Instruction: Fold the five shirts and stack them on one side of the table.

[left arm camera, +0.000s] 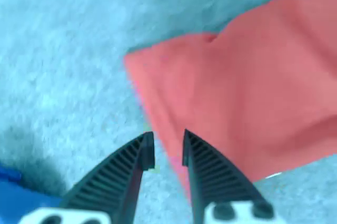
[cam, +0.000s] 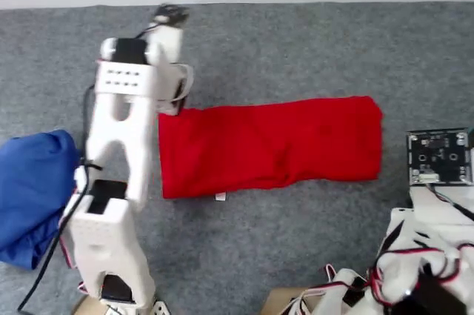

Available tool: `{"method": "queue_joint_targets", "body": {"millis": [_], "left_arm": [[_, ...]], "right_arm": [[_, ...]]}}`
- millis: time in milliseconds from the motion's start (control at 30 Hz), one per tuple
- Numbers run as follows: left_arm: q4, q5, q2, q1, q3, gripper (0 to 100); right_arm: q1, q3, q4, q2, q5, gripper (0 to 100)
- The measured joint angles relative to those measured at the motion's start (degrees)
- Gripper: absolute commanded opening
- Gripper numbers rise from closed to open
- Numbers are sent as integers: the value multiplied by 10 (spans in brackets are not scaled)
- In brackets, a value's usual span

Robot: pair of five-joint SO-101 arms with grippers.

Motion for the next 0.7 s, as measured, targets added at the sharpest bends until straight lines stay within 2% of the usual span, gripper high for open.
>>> {"method": "queue_joint_targets", "body": {"millis": [200,400,700], "left_arm": [[-1,-8,1,-42,49,153],[-29,-25,55,-85,53,212],[-32,-35,86,-76,55,250]], "right_arm": [[34,70,0,1,0,23],[42,105,0,1,13,23],[42,107,0,1,47,24]]}}
